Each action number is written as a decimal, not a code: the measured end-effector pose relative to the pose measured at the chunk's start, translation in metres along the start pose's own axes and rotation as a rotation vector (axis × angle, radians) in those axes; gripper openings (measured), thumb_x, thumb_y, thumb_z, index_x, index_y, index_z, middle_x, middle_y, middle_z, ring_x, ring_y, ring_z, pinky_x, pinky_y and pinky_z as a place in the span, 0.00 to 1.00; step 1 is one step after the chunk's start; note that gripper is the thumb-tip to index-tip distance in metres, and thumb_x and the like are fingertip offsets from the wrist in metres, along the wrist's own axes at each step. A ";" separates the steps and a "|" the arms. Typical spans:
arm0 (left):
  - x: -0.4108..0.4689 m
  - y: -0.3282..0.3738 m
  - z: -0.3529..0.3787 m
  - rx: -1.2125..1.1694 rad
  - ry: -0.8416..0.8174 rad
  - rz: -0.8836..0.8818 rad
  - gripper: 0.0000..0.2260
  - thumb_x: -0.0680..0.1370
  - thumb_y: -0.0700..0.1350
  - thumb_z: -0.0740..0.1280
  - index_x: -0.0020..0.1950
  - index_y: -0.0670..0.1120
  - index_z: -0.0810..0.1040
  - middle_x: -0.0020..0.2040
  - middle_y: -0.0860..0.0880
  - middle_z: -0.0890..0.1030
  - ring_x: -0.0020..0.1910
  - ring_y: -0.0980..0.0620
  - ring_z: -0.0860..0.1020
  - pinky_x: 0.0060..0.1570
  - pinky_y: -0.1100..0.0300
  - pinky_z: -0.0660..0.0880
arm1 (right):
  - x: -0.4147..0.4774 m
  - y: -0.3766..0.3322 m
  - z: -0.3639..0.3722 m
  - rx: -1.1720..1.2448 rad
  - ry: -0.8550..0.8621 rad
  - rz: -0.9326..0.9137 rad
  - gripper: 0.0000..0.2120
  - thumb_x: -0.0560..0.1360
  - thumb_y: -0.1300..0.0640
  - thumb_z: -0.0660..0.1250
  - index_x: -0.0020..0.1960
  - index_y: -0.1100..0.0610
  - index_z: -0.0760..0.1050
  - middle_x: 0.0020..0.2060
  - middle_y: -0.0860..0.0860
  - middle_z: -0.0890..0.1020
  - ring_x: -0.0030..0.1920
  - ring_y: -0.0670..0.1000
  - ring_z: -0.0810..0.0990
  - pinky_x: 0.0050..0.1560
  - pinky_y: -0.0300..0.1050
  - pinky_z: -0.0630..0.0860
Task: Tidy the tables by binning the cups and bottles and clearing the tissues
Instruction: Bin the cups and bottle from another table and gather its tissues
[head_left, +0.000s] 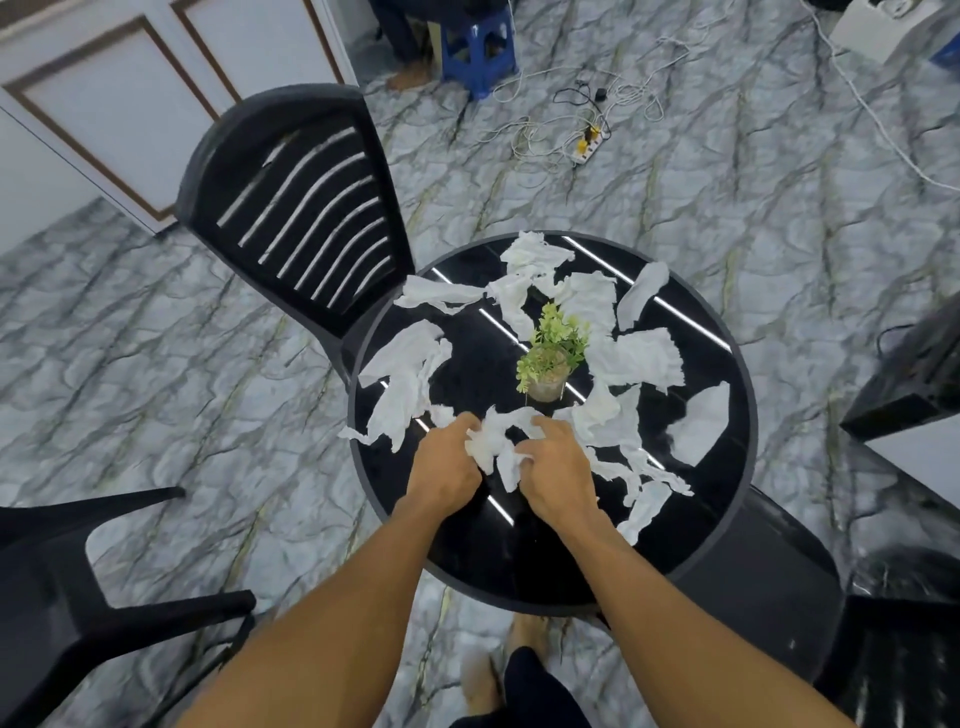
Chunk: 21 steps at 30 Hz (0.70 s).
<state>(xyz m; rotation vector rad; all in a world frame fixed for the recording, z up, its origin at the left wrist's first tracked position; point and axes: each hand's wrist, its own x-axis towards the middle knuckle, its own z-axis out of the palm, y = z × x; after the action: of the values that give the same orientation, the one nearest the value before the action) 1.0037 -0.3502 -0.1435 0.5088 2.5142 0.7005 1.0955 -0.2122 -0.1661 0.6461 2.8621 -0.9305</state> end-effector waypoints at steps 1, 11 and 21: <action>-0.001 -0.002 -0.004 -0.052 0.001 0.021 0.19 0.71 0.33 0.63 0.59 0.49 0.76 0.43 0.51 0.81 0.41 0.52 0.79 0.42 0.56 0.78 | 0.004 -0.001 0.002 -0.017 -0.038 0.012 0.09 0.71 0.67 0.68 0.47 0.60 0.85 0.63 0.53 0.77 0.64 0.56 0.72 0.52 0.45 0.75; 0.021 -0.030 -0.023 -0.018 -0.018 -0.110 0.15 0.73 0.32 0.65 0.58 0.42 0.81 0.63 0.47 0.77 0.65 0.49 0.74 0.60 0.65 0.66 | 0.012 -0.020 0.005 0.047 -0.084 0.128 0.08 0.66 0.72 0.61 0.33 0.62 0.72 0.33 0.51 0.74 0.36 0.54 0.74 0.32 0.48 0.71; 0.043 -0.043 -0.076 -0.198 0.145 -0.056 0.19 0.72 0.31 0.62 0.59 0.48 0.78 0.52 0.52 0.77 0.48 0.50 0.79 0.45 0.63 0.76 | 0.038 -0.059 0.008 0.211 0.072 0.104 0.17 0.73 0.70 0.64 0.59 0.62 0.82 0.54 0.56 0.82 0.56 0.55 0.79 0.59 0.47 0.75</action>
<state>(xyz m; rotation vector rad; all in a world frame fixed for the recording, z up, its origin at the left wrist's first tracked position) 0.9185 -0.3938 -0.1250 0.3270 2.5441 0.9837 1.0366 -0.2461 -0.1474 0.8542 2.7819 -1.2269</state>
